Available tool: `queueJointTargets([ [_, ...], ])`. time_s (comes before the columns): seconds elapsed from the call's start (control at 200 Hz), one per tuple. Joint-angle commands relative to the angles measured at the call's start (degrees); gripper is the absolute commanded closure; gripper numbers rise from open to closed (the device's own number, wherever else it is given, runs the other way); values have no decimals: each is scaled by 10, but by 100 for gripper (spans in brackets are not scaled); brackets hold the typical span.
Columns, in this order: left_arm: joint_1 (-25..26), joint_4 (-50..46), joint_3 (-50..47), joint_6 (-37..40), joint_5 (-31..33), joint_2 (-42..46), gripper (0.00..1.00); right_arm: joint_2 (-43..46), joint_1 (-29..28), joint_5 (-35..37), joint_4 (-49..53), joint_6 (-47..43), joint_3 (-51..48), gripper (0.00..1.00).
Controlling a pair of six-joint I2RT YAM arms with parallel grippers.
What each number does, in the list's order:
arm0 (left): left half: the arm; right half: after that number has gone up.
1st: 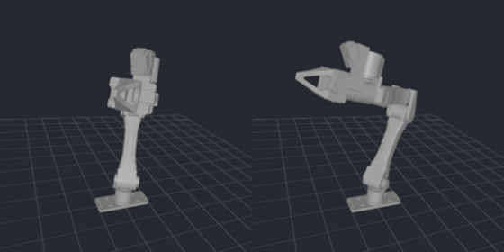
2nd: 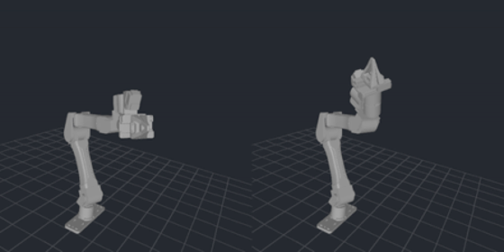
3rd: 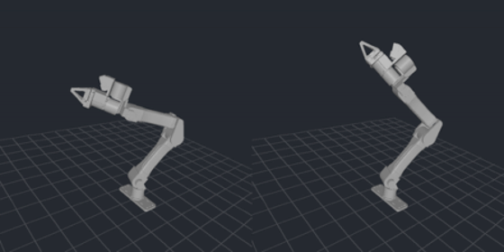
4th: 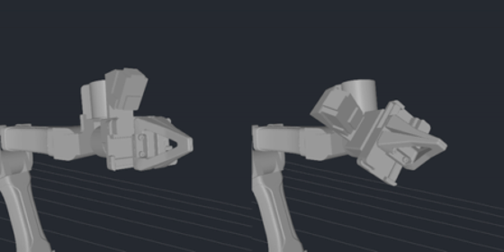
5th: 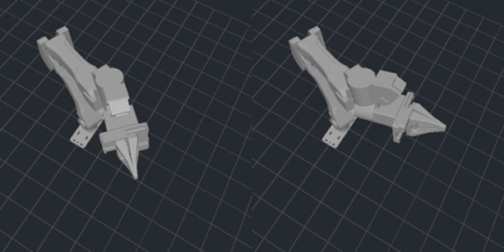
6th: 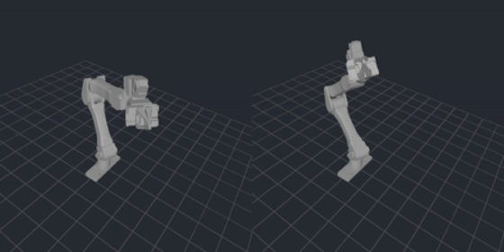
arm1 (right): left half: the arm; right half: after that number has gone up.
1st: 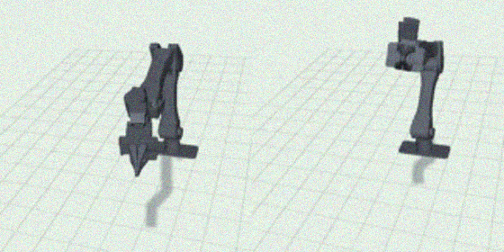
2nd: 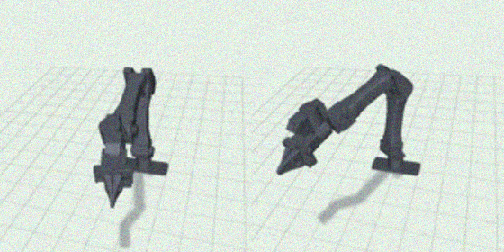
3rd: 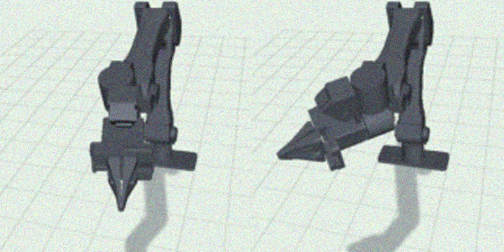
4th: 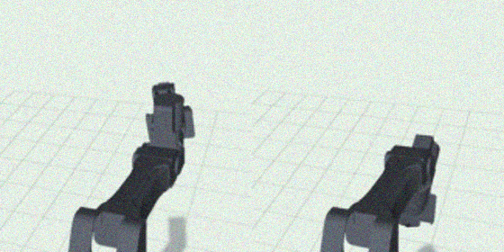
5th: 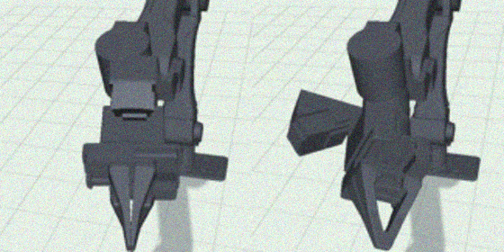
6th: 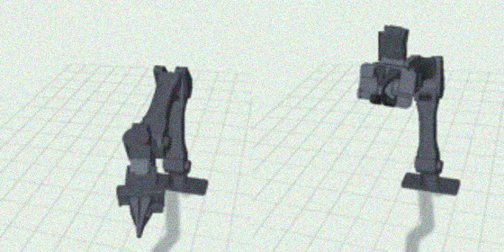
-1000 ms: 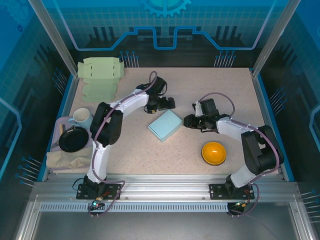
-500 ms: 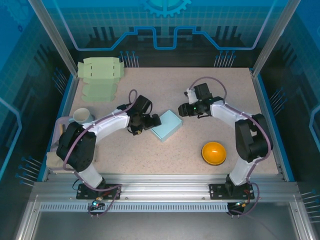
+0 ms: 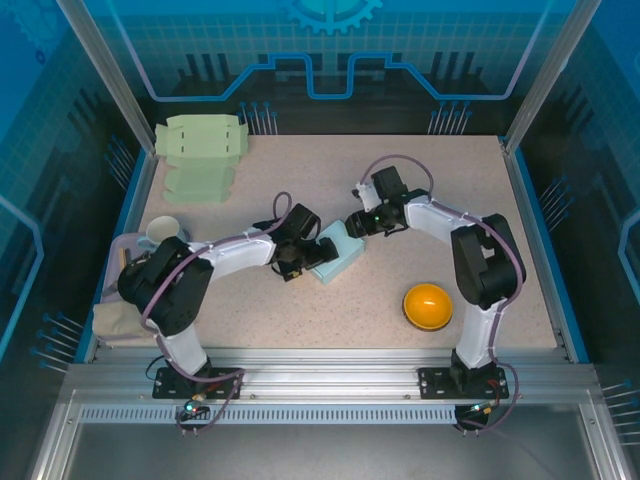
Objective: Fold the paper box
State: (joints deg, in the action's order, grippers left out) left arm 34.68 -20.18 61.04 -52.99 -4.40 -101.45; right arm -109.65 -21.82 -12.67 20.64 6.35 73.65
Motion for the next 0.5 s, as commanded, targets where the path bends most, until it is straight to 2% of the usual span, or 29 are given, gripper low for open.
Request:
queueJointTargets([
  [0.0,3,15,21,-16,-11,-22,3,-16,-8,-23,17,-14,17,48],
  [0.16,3,30,46,-11,-16,-56,5,-29,-11,-46,11,-11,18,48],
  [0.495,3,0,135,26,-17,-124,9,-42,-10,-90,-21,23,10,48],
])
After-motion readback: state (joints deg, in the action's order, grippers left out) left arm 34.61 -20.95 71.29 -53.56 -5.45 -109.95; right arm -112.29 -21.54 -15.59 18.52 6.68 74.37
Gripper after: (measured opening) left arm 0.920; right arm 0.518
